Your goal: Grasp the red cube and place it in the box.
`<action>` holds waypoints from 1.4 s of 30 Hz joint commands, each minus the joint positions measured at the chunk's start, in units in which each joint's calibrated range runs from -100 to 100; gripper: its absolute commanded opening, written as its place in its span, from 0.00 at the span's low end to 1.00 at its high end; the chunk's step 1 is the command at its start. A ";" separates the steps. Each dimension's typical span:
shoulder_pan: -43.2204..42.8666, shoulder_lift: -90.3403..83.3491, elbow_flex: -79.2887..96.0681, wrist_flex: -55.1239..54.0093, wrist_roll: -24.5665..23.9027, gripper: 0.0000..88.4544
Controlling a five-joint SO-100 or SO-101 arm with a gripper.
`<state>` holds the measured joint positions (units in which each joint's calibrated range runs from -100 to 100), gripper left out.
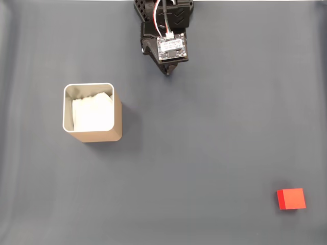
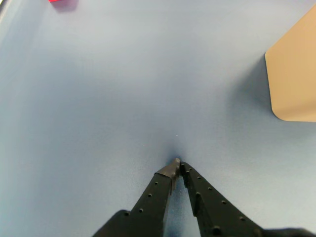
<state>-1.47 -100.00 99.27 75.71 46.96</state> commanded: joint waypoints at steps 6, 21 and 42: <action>0.22 0.00 0.55 0.65 -0.49 0.01; 0.22 0.00 0.55 0.65 -0.49 0.01; 0.22 0.00 0.55 0.65 -0.49 0.01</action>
<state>-1.47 -100.00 99.27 75.71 46.96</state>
